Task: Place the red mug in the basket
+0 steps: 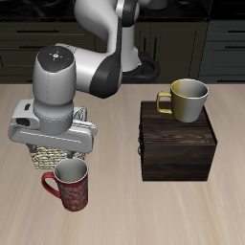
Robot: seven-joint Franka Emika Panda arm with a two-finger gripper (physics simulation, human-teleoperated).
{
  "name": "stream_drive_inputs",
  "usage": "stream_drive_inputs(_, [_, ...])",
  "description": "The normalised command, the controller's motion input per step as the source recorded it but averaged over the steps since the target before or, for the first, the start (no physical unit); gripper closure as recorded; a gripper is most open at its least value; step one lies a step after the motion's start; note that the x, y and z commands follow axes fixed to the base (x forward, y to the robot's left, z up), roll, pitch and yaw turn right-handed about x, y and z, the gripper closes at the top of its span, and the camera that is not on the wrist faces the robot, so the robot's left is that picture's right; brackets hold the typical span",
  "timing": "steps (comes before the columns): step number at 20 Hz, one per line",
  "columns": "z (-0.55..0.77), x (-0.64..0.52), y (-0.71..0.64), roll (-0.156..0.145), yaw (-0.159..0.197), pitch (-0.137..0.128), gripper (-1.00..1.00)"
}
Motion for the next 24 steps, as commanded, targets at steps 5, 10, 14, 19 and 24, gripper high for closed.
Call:
stream_drive_inputs(5, [-0.24,0.04,0.03,0.006,0.002,0.01,-1.0])
stream_drive_inputs(10, [-0.3,-0.01,0.0,0.007,0.006,0.025,-1.0])
stream_drive_inputs(14, [-0.23,0.01,-0.01,0.006,-0.002,0.03,-1.0])
stream_drive_inputs(19, [-0.18,-0.03,0.04,0.025,0.003,0.022,1.0])
stream_drive_inputs(24, [-0.03,-0.01,0.05,0.014,-0.017,-0.017,1.0])
